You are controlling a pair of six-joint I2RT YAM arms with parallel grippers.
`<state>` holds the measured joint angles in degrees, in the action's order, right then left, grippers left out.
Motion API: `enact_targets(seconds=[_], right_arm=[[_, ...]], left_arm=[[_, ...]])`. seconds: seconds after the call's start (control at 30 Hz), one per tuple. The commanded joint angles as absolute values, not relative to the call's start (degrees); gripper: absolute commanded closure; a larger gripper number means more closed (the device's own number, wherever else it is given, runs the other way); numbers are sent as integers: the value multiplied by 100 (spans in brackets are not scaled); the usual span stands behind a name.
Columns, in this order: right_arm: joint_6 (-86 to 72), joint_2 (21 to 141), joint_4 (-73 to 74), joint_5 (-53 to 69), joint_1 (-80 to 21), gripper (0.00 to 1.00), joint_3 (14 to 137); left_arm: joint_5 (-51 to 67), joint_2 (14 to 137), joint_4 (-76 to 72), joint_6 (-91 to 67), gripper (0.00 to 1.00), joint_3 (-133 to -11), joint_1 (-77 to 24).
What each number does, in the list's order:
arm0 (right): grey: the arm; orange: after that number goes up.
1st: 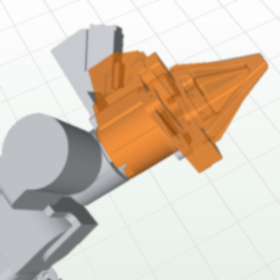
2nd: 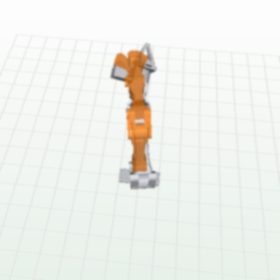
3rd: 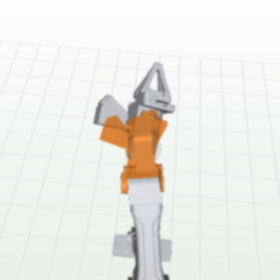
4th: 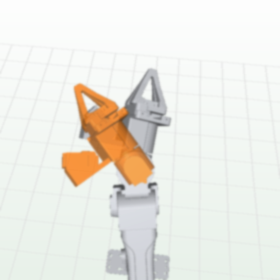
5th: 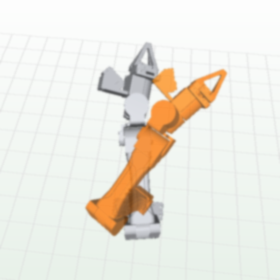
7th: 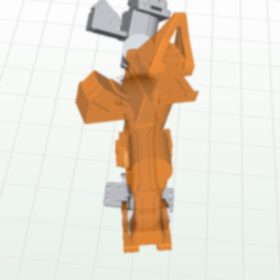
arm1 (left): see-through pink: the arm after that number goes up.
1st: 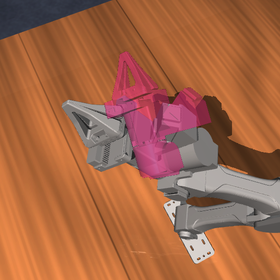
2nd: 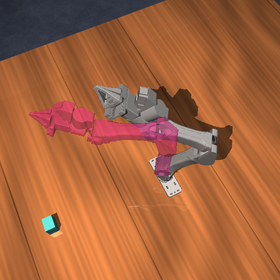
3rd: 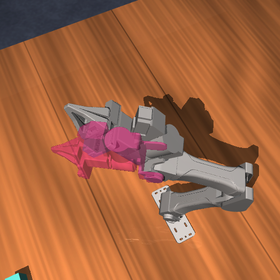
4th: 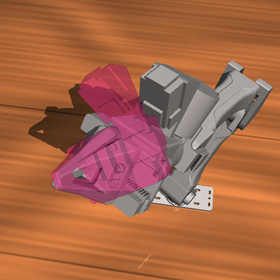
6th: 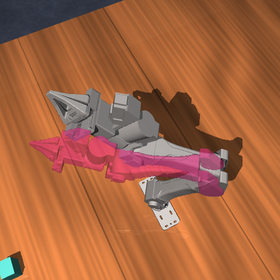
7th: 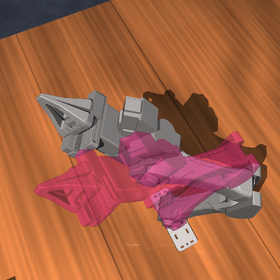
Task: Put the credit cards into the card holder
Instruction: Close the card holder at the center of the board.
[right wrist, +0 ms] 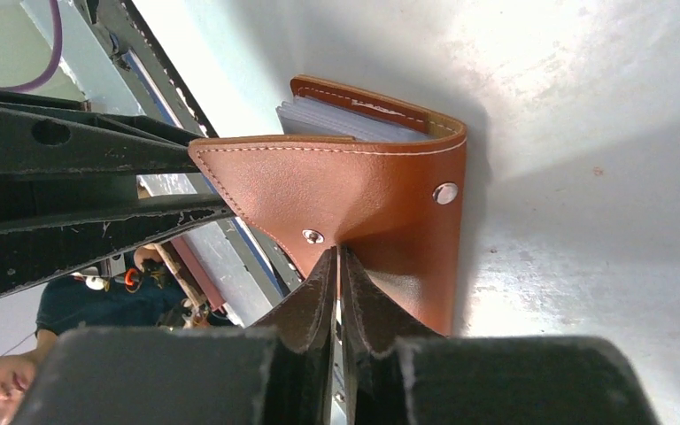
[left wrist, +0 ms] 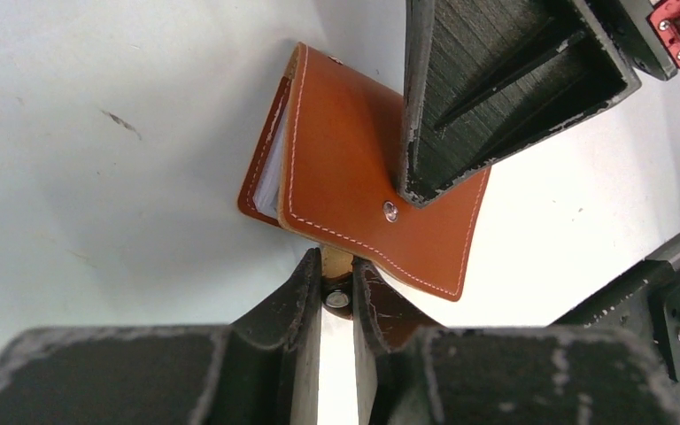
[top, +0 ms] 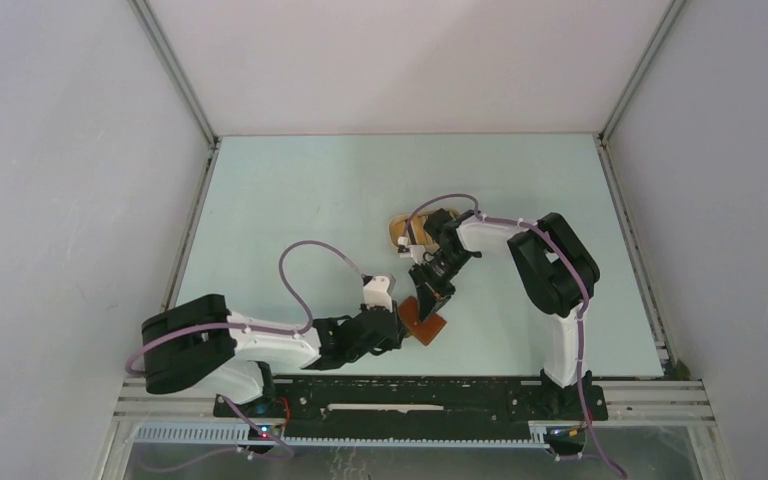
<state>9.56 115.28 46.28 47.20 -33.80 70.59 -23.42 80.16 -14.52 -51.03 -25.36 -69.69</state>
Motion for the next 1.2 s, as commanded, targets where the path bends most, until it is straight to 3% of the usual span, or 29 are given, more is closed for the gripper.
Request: enact_targets(seconds=[0.0, 0.4, 0.87, 1.17], right_arm=[[772, 11654, 4334, 3983, -3506, 88, 7102], [713, 11710, 4313, 4012, -3498, 85, 7106], [712, 11725, 4315, 4034, -3480, 84, 7102], [737, 11751, 4357, 3984, -3536, 83, 7132]], left_arm=[[-2068, 7738, -1853, -5104, 87, -2373, -6961], [-1482, 7554, -2501, -5318, 84, -1851, -6987], [-990, 7509, -3366, -5035, 64, -1531, -6987], [-954, 7415, -3248, -4767, 62, -1729, -6929]])
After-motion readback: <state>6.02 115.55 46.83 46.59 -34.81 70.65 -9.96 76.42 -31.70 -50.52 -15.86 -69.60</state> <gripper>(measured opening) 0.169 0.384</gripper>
